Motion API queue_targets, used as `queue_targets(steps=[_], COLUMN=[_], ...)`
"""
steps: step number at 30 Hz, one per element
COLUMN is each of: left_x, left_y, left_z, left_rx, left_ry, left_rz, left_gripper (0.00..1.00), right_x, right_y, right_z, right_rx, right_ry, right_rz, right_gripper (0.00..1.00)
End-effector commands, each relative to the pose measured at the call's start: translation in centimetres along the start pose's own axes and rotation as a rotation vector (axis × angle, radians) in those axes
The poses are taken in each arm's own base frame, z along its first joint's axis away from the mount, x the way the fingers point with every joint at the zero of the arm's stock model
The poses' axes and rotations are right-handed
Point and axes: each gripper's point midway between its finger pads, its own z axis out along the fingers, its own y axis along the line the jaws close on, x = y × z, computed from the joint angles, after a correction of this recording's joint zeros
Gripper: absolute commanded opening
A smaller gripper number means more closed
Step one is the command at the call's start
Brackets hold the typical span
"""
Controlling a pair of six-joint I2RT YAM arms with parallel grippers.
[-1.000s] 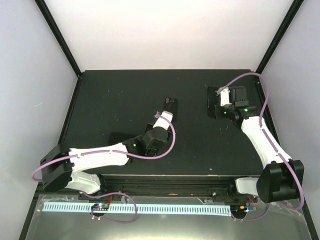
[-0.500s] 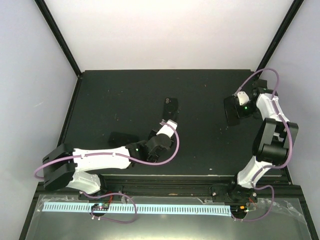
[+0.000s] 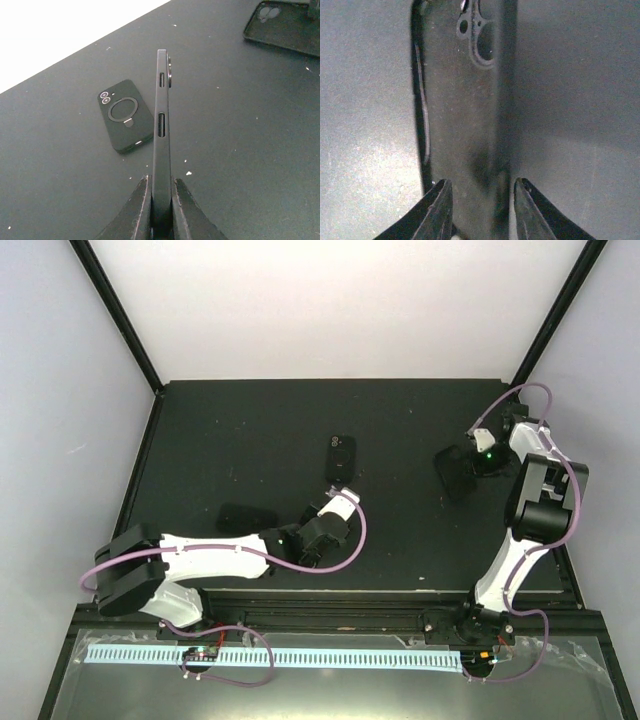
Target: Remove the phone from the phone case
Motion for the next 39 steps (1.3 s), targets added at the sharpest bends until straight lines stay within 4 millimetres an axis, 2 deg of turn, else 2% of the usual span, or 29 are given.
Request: queue_targets(steps=[1, 5, 8, 10, 12, 14, 16, 18, 20, 24, 27, 28, 29, 31, 36, 39], left_x=[-2.4, -3.0, -3.6, -4.0, -4.2, -4.7, -4.3, -4.3, -4.0, -3.4, -1.9, -1.5, -1.1, -0.2, 1.7, 2.3], left_y=[-0.9, -1.2, -1.2, -1.2, -1.3, -1.1, -0.6, -0.7, -1.4, -2.5, -3.1, -3.5, -3.8, -4.4, -3.8, -4.0], left_z=[-0.2, 0.0, 0.1, 0.3, 1.1, 2.4, 4.4, 6.1, 7.5, 9.5, 10.6, 11.0, 11.3, 12.2, 13.1, 13.2], left_rx=[0.027, 0.032, 0.019, 0.0, -0.024, -0.081, -0.151, -0.186, -0.207, -0.235, -0.248, -0.241, -0.237, -0.245, -0.346, -0.345], left_ry=[-0.055, -0.048, -0.041, -0.048, -0.04, -0.021, 0.034, 0.071, 0.101, 0.156, 0.198, 0.207, 0.216, 0.246, 0.35, 0.361], left_rz=[-0.033, -0.032, -0.005, 0.024, 0.069, 0.118, 0.172, 0.219, 0.277, 0.336, 0.374, 0.38, 0.388, 0.42, 0.528, 0.535], left_gripper=[0.02, 0.02, 0.02, 0.02, 0.02, 0.01, 0.01, 0.02, 0.02, 0.02, 0.02, 0.02, 0.02, 0.02, 0.01, 0.08], right_x=[-1.4, -0.7, 0.4, 1.2, 2.3, 3.5, 4.7, 5.8, 6.0, 5.6, 5.1, 5.1, 4.9, 4.4, 4.3, 4.0], right_y=[-1.0, -0.6, 1.0, 3.3, 6.6, 10.2, 13.3, 14.6, 14.3, 13.1, 14.5, 15.3, 15.8, 15.6, 14.5, 13.2], right_z=[-1.4, -3.6, -5.7, -7.9, -9.4, -11.2, -12.8, -13.2, -13.3, -16.5, -19.1, -19.4, -19.5, -19.3, -18.9, -18.8], right_rx=[0.05, 0.115, 0.142, 0.131, 0.065, -0.019, -0.094, -0.115, -0.065, 0.059, -0.003, -0.045, -0.08, -0.098, -0.047, 0.012], right_ry=[-0.084, -0.14, -0.2, -0.248, -0.292, -0.353, -0.435, -0.523, -0.605, -0.709, -0.781, -0.798, -0.816, -0.844, -0.817, -0.846], right_rz=[0.006, -0.007, -0.017, -0.058, -0.121, -0.203, -0.282, -0.307, -0.285, -0.183, -0.122, -0.131, -0.128, -0.087, -0.065, -0.018], right_gripper=[0.37, 0.41, 0.47, 0.48, 0.48, 0.48, 0.49, 0.51, 0.52, 0.52, 0.68, 0.69, 0.71, 0.72, 0.71, 0.71])
